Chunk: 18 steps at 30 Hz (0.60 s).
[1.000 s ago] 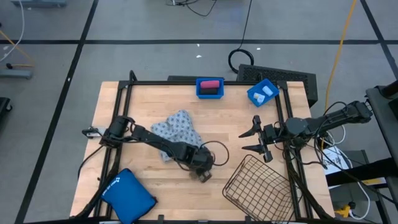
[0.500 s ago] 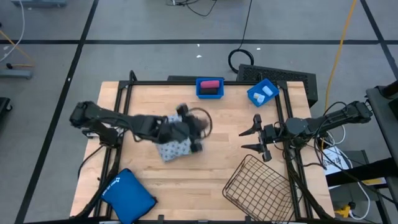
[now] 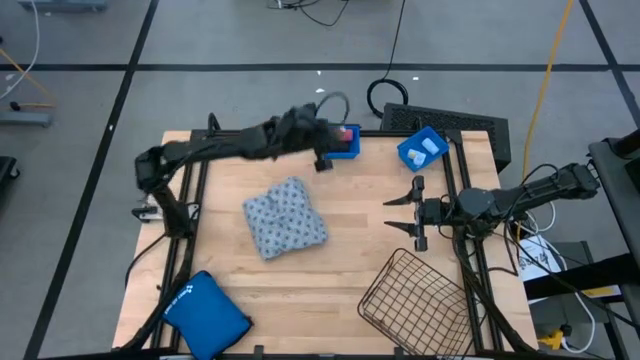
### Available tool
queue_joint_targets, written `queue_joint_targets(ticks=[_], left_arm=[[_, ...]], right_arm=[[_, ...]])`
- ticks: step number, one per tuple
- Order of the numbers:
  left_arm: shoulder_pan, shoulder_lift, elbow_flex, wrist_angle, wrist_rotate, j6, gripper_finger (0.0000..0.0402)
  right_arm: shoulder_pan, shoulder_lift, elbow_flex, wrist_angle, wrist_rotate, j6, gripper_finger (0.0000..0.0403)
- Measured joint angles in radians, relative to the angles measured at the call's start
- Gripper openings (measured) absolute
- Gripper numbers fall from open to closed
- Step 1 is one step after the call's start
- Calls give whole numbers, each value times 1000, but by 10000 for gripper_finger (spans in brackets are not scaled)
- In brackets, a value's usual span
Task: Pick & Place Medicine items
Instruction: Put the brown rolled gauze into the left blue bin
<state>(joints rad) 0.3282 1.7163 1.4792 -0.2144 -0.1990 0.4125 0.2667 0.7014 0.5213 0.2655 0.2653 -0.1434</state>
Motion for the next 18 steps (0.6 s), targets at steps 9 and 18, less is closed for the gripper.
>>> queue_joint_targets(ticks=[9,18], left_arm=[[190,262,0,138,158,84,116],[176,361,0,188,211,215,116]], right_arm=[[-113,-3,0,1,0,-62,201],[-223,-3,0,27,-4,-81,201]])
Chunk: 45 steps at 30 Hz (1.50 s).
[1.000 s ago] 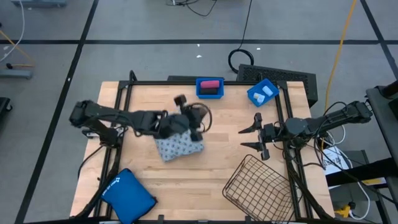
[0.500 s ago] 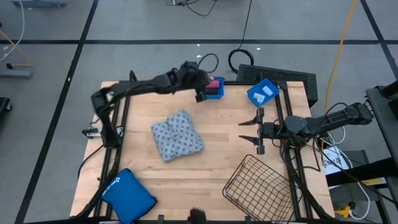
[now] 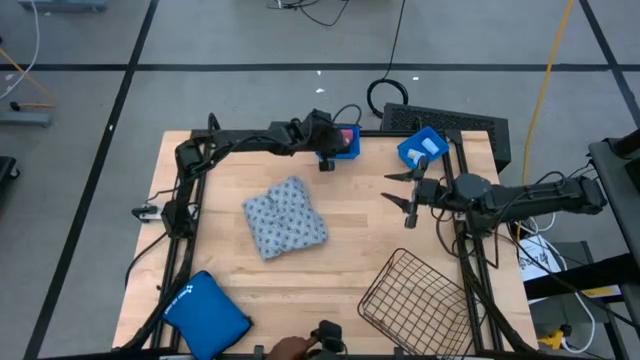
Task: Pick & Place Medicine items
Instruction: Put the brown rolled gauze into the left blue bin, then put the blue patterned patient gown into the wire basket
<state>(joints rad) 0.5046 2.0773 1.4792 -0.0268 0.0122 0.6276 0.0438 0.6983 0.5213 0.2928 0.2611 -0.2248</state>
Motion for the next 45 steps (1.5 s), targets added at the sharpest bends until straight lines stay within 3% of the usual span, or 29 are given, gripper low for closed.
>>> queue_joint_targets(ticks=[11,23,30,33,37,39,41,45], left_arm=[[-9,-1,0,15,11,59,146],[-10,-1,0,30,-66,14,235],[-11,-1,0,30,-75,-16,261],[-18,-1,0,30,-135,-29,264],[-55,-62,0,-20,-341,-62,259],[-77,-126,0,-89,-391,-62,256],[-92,-203,0,-178,-360,-70,255],[-86,-384,0,-345,-125,-194,259]], right_arm=[[-45,0,0,24,-3,4,201],[-44,1,0,16,-3,29,201],[-44,2,0,16,-2,29,201],[-44,1,0,15,-2,29,201],[-44,2,0,9,-2,30,201],[-44,2,0,7,-1,30,201],[-44,2,0,5,-1,29,201],[-44,2,0,1,-1,29,201]])
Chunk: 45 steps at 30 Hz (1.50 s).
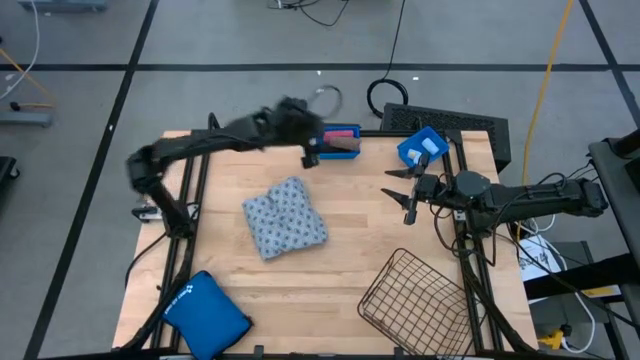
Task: Pick & Place Medicine items
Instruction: Put the blue patterned patient gown into the wire basket
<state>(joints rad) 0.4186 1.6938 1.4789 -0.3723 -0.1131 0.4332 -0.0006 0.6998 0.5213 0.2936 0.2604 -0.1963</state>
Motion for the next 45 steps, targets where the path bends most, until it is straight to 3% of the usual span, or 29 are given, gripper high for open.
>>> queue_joint_targets(ticks=[3,6,11,16,20,23,27,30,37,45], left_arm=[[42,-142,-41,-80,231,-87,257],[93,-285,-163,-81,418,-182,250],[84,-537,-493,120,469,-367,236],[-31,-726,-796,309,314,-547,230],[-172,-842,-942,316,83,-683,230],[-285,-895,-1002,279,-35,-784,230],[-414,-904,-1029,182,-102,-923,230],[-499,-887,-1040,150,-138,-1019,230],[-683,-841,-1113,129,-328,-1230,230],[-794,-783,-1215,126,-363,-1463,230]], right_arm=[[0,0,0,1,0,-1,201],[0,0,0,0,0,-2,201],[0,0,0,1,0,-10,201],[0,0,0,1,0,-10,201],[0,20,1,12,0,4,201],[0,89,1,35,-4,59,201],[-7,271,80,26,-17,100,201],[-28,444,193,3,-84,144,201],[-93,814,445,-164,-253,215,201],[-136,1073,615,-262,-303,263,201]])
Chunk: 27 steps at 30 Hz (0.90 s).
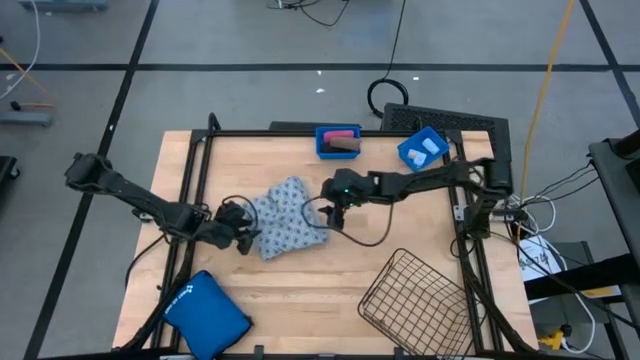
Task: Pick & Place Medicine items
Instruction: Put the blue patterned patient gown into the wire basket
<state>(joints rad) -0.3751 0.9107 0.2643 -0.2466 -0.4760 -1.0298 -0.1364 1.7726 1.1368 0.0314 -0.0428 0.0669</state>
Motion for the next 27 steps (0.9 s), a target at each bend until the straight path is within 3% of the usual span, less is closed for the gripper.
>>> queue_joint_targets(ticks=[9,13,22,27], left_arm=[[-13,108,-62,69,-19,-46,230],[-11,150,-63,113,-36,19,230],[-11,202,-64,180,-60,114,230],[-11,203,-64,179,-95,128,230]], right_arm=[[-10,99,22,178,-251,183,201],[-41,99,22,196,-273,256,212],[-64,147,22,201,-279,439,297],[-55,209,22,256,-305,545,317]])
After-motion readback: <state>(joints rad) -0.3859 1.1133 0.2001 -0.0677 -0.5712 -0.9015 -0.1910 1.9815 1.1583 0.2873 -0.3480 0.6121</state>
